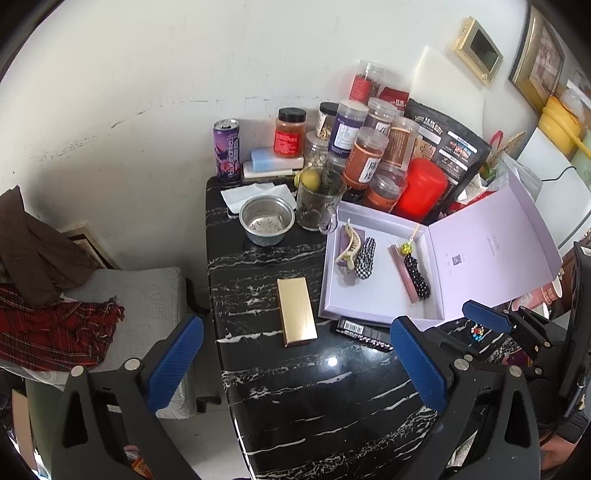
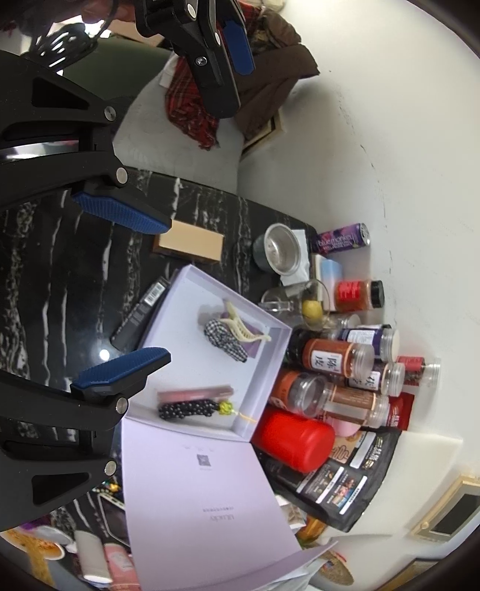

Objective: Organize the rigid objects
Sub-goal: 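Raise both grippers out of the box and move toward the gold and black boxes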

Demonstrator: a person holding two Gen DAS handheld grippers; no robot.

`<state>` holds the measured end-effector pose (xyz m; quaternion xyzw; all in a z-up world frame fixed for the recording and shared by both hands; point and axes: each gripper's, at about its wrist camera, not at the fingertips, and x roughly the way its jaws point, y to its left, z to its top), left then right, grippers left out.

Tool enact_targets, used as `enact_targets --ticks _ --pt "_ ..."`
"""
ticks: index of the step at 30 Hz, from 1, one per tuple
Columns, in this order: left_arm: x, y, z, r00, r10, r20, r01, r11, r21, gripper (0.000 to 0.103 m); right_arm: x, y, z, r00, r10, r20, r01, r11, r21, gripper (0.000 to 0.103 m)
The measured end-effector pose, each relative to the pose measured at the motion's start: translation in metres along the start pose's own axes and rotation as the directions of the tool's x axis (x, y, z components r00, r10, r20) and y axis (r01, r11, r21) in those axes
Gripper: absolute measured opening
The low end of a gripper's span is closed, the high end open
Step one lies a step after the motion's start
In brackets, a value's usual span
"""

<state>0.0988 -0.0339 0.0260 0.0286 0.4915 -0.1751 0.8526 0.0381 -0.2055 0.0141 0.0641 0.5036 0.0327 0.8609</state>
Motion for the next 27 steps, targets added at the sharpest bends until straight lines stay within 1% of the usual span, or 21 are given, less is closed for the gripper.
enact_targets --ticks 4,11,20,27 --pt "0.008 0.003 -0.007 1.0 0.0 -0.017 0.0 1.0 0.001 0.103 0.009 0.003 -0.009 1.0 0.017 -0.026 -0.018 1.0 -0.005 0.064" --pt "0.031 0.008 -0.016 0.998 0.011 -0.068 -0.011 1.0 0.001 0.103 0.033 0.005 -0.022 0.996 0.037 -0.087 -0.038 0.999 -0.008 0.064" --pt "0.068 0.011 -0.023 0.99 -0.006 -0.142 0.004 1.0 -0.01 0.103 0.069 0.0 -0.029 0.987 0.054 -0.15 -0.056 0.998 -0.005 0.064" --pt "0.099 0.008 -0.024 0.981 -0.013 -0.192 0.01 1.0 -0.017 0.103 0.093 -0.009 -0.033 0.982 0.053 -0.183 -0.052 0.999 0.008 0.064"
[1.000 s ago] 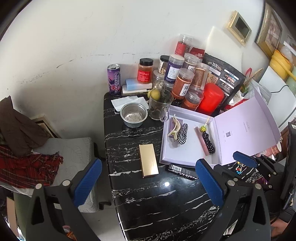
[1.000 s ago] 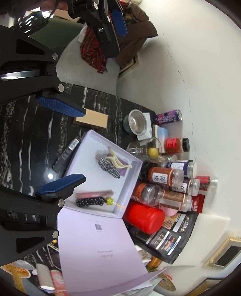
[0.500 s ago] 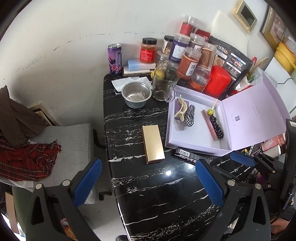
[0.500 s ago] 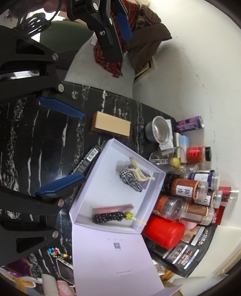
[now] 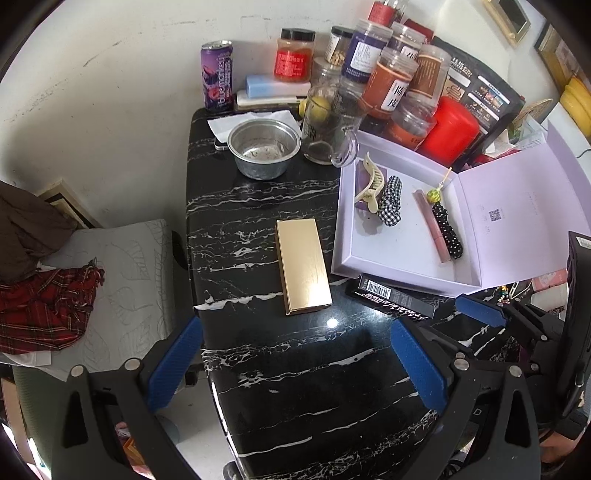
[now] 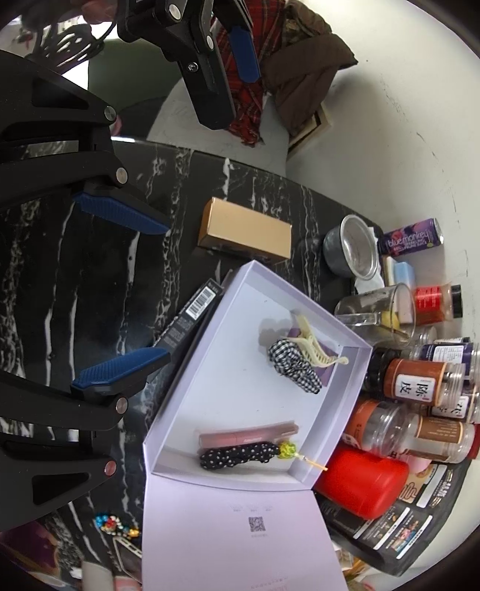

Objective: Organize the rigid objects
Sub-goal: 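Close the right gripper on the black barcode box while the left grasps the gold box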

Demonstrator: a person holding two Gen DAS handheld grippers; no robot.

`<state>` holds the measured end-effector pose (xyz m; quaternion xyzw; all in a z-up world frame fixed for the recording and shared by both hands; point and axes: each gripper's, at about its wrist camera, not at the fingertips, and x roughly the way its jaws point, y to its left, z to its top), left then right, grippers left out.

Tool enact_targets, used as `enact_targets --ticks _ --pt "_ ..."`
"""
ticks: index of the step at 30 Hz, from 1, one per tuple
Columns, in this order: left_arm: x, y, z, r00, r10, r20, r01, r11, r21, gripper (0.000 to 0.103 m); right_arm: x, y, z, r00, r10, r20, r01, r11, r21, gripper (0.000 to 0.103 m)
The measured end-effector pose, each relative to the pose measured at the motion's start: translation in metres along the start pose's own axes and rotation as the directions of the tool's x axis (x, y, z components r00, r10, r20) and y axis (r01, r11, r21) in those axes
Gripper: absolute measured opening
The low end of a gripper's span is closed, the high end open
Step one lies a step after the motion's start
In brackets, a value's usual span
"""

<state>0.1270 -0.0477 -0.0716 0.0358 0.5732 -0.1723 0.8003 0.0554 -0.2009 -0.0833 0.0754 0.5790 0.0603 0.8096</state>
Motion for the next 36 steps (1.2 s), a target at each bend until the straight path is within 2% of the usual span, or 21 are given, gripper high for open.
enact_targets --ticks 12,24,26,28,31,33,35,36 --pt "0.055 -0.004 0.011 0.997 0.002 -0.082 0.0 1.0 0.018 0.103 0.04 -0.028 0.001 0.998 -0.033 -0.046 0.034 0.999 0.021 0.064" --pt "0.105 -0.007 0.023 0.991 0.031 -0.132 -0.028 0.999 0.03 0.102 0.066 -0.034 0.002 0.996 -0.042 -0.078 0.041 0.999 -0.009 0.064" --pt "0.114 -0.007 0.024 0.989 0.033 -0.143 -0.029 0.999 0.029 0.092 0.07 -0.033 0.002 0.996 -0.041 -0.085 0.039 0.999 -0.015 0.064" --pt "0.122 -0.006 0.025 0.987 0.028 -0.159 -0.025 0.999 0.022 0.088 0.074 -0.034 0.001 0.995 -0.046 -0.092 0.045 0.999 -0.02 0.064" --pt "0.128 -0.005 0.025 0.986 0.017 -0.169 -0.015 1.0 0.013 0.072 0.077 -0.033 0.0 0.995 -0.042 -0.096 0.04 0.999 -0.023 0.064" --pt "0.131 -0.004 0.025 0.986 0.013 -0.169 -0.012 1.0 0.005 0.064 0.079 -0.032 -0.001 0.994 -0.039 -0.102 0.037 0.999 -0.021 0.062" --pt "0.133 -0.004 0.024 0.985 0.001 -0.174 -0.002 1.0 -0.002 0.047 0.081 -0.031 -0.002 0.994 -0.034 -0.108 0.032 0.999 -0.022 0.058" --pt "0.135 -0.005 0.022 0.983 -0.001 -0.186 0.001 1.0 0.0 0.047 0.082 -0.03 -0.003 0.993 -0.033 -0.112 0.031 0.999 -0.023 0.054"
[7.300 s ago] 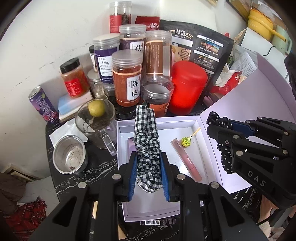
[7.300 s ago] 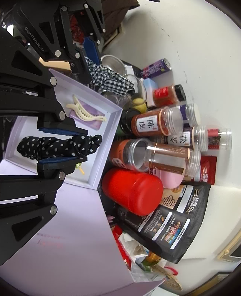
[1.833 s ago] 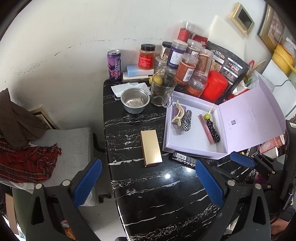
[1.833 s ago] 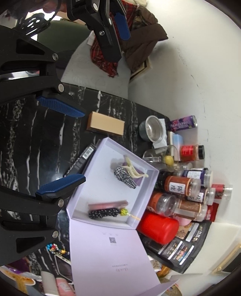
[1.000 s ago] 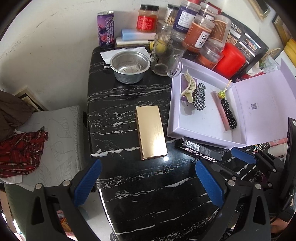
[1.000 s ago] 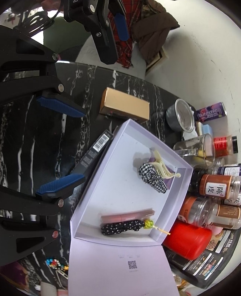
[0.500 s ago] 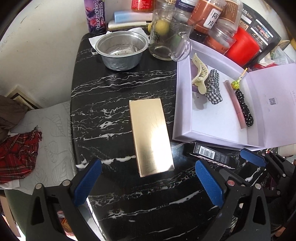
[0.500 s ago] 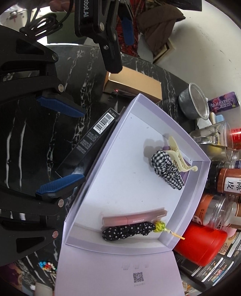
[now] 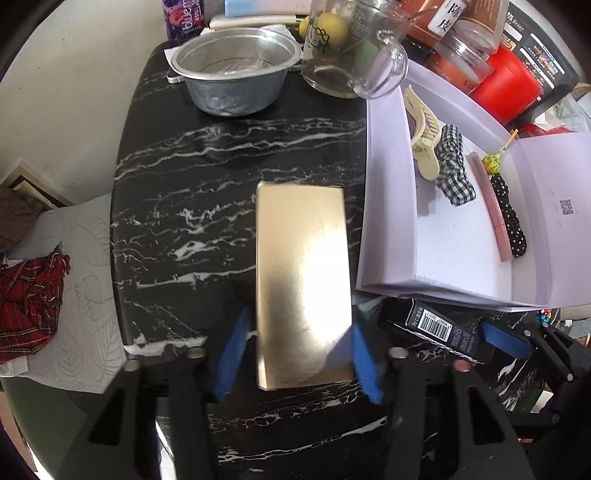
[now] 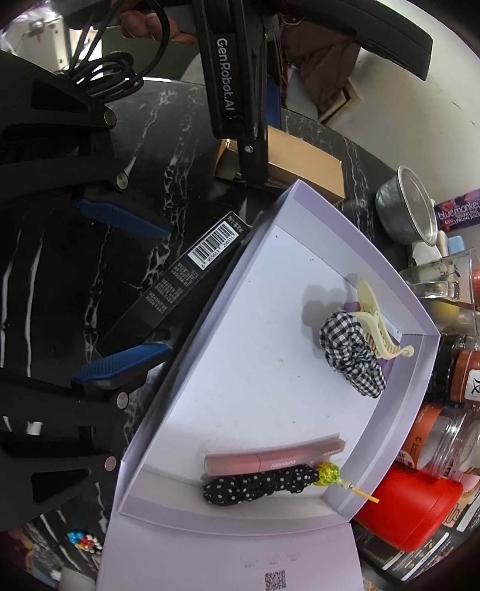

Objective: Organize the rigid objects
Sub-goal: 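Close the right gripper on the black barcode box while the left grasps the gold box, then carry the black box with the right gripper while the left carries the gold box over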

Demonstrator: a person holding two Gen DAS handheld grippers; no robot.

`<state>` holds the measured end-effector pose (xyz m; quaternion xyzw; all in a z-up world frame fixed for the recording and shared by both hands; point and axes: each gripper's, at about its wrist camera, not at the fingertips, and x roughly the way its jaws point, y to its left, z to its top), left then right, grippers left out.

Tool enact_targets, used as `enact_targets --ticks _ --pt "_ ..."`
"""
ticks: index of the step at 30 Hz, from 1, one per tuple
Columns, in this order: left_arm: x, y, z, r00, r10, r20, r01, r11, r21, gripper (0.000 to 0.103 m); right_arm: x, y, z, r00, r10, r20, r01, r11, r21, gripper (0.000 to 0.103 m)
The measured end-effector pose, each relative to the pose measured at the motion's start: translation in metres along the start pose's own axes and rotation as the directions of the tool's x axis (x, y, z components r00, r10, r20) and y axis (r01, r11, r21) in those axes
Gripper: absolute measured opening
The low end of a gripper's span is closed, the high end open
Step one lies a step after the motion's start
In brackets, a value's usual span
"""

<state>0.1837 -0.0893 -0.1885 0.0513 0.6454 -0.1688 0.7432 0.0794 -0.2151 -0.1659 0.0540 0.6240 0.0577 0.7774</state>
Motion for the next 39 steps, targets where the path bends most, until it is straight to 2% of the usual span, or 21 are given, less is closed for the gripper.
enact_targets --ticks 5,15,31,39 --pt "-0.002 0.005 -0.009 1.0 0.0 0.008 0.0 1.0 -0.004 0.045 0.006 0.003 -0.003 1.0 0.008 -0.03 -0.008 1.0 0.006 0.034" --pt "-0.011 0.018 -0.044 1.0 0.002 -0.009 -0.002 0.999 -0.04 0.045 0.003 0.02 -0.017 0.998 0.026 -0.049 -0.027 0.999 -0.024 0.02" --pt "-0.03 0.024 -0.128 0.998 0.018 -0.054 -0.017 1.0 0.013 0.045 -0.007 0.053 -0.06 0.994 0.042 -0.102 -0.05 0.996 -0.079 0.019" --pt "-0.029 0.023 -0.145 0.997 0.036 -0.063 -0.032 0.997 0.066 0.046 -0.008 0.07 -0.071 0.992 0.037 -0.125 -0.054 0.989 -0.136 0.019"
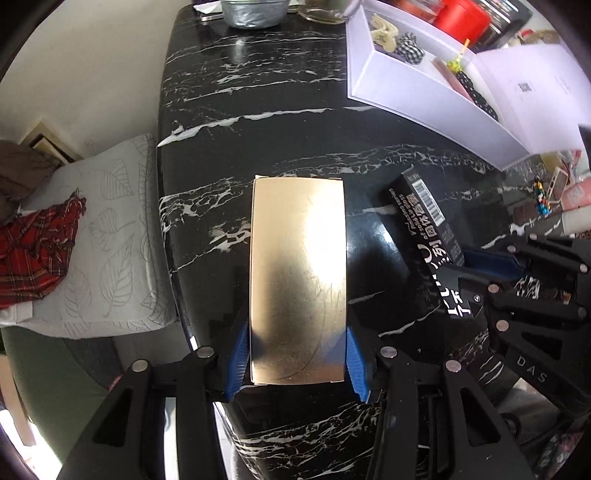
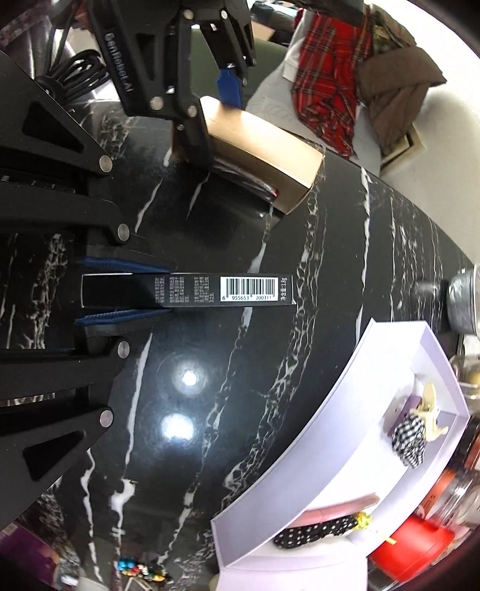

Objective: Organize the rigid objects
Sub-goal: 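Carry the black box with the right gripper while the left carries the gold box over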

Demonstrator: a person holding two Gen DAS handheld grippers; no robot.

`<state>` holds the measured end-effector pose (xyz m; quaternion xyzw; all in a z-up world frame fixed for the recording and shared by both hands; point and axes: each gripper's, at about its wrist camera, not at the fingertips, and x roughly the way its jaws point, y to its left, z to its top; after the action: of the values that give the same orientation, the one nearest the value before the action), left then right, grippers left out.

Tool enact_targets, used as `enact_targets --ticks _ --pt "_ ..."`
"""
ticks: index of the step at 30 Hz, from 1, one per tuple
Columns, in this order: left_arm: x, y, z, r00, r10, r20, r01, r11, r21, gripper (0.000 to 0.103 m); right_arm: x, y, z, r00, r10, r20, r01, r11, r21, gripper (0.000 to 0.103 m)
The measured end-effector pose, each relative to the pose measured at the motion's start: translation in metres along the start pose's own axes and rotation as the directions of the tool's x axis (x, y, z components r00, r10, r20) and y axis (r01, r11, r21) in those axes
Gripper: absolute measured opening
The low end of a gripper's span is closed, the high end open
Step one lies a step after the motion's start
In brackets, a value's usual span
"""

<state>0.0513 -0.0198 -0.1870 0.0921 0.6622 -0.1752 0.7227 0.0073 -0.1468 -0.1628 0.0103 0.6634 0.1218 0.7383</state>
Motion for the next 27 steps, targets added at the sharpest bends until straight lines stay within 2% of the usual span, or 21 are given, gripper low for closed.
enact_targets --ticks 2,7,10,14,18,20,26,27 --pt "0.003 -0.003 0.002 1.0 0.006 -0.019 -0.006 1.0 0.006 0.047 0.002 0.002 0.002 1.0 -0.012 -0.003 0.012 1.0 -0.017 0.02" --pt "0.008 -0.011 0.01 0.998 0.059 0.002 -0.059 0.997 0.048 0.047 0.011 0.007 0.006 0.999 -0.036 -0.016 0.035 0.998 -0.049 0.023" --pt "0.009 -0.018 0.013 0.995 0.096 0.016 -0.096 0.992 0.078 0.048 0.015 0.006 0.008 0.999 -0.038 -0.02 0.037 0.997 -0.062 0.03" --pt "0.009 -0.017 0.017 0.995 0.097 0.03 -0.099 0.993 0.071 0.049 0.021 0.005 0.014 0.999 -0.042 -0.017 0.041 0.997 -0.067 0.033" --pt "0.008 -0.013 0.019 0.994 0.092 0.052 -0.095 0.994 0.058 0.049 0.024 0.001 0.017 0.999 -0.051 -0.004 0.05 0.997 -0.064 0.044" --pt "0.007 -0.014 0.017 0.994 0.09 0.061 -0.093 0.994 0.052 0.049 0.026 0.002 0.019 0.998 -0.055 0.003 0.055 0.996 -0.067 0.046" --pt "0.006 -0.015 0.014 0.993 0.095 0.07 -0.098 0.995 0.038 0.047 0.028 0.009 0.019 0.997 -0.072 0.017 0.074 0.993 -0.091 0.045" --pt "0.006 -0.015 0.013 0.992 0.096 0.076 -0.099 0.994 0.039 0.044 0.027 0.009 0.018 0.996 -0.084 0.021 0.085 0.992 -0.089 0.04"
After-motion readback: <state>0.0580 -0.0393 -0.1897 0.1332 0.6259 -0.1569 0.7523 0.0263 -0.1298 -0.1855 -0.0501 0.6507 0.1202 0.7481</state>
